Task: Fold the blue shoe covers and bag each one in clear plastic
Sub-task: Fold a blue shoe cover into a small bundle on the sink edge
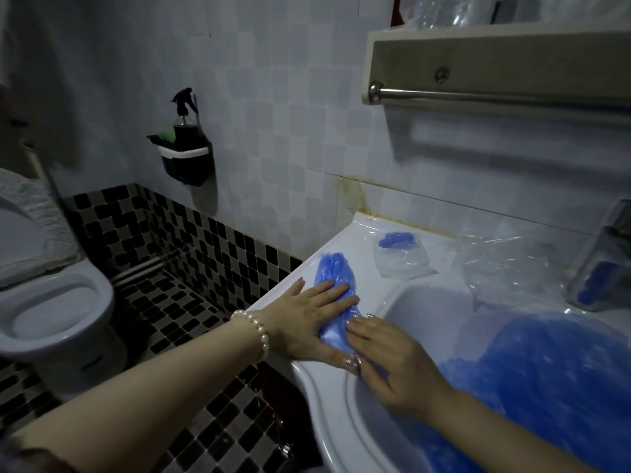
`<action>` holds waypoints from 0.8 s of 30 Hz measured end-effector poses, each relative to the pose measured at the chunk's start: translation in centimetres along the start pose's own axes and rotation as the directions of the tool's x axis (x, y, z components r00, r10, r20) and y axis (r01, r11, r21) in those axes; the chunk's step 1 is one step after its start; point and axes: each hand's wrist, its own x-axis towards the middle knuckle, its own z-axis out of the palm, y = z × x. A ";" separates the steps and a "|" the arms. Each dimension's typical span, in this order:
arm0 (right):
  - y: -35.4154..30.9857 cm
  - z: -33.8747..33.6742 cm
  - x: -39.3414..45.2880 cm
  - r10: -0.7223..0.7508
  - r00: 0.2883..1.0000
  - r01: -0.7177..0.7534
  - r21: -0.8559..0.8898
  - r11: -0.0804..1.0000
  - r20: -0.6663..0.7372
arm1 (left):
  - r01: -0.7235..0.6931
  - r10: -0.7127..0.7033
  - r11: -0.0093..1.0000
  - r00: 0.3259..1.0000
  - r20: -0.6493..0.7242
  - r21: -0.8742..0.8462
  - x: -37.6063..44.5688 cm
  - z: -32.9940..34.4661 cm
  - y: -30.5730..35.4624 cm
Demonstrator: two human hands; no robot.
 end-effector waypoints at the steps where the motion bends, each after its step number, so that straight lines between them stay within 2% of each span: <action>1: -0.1 -0.2 0.3 -0.007 1.000 0.007 0.002 1.000 -0.012 | -0.003 0.003 1.000 1.000 -0.002 0.003 0.0 0.1 0.0; 3: -0.4 -0.5 1.0 -0.008 1.000 0.007 0.031 0.999 0.009 | -0.003 0.003 1.000 1.000 -0.012 -0.006 0.0 0.3 -0.1; 7: -0.3 0.1 1.3 -0.034 0.971 0.018 0.070 0.997 0.236 | -0.009 0.009 1.000 1.000 -0.008 -0.020 0.1 0.3 -0.3; 10: -0.1 0.4 0.7 -0.024 0.952 -0.011 0.114 0.993 0.306 | -0.001 0.002 1.000 1.000 0.009 -0.016 0.1 0.1 -0.3; 19: -0.7 0.4 0.4 -0.008 0.968 -0.021 0.112 0.994 0.251 | 0.016 -0.015 1.000 0.998 0.055 -0.021 0.3 0.0 -0.5; 22: -0.8 0.0 0.9 0.058 0.977 -0.103 0.218 0.970 0.205 | 0.023 0.000 0.982 0.992 0.125 -0.185 0.7 -0.7 -0.9; 24: -0.9 -0.2 1.0 0.179 0.977 -0.208 0.326 0.922 0.118 | 0.050 0.002 0.933 0.989 0.145 -0.356 0.9 -1.4 -1.2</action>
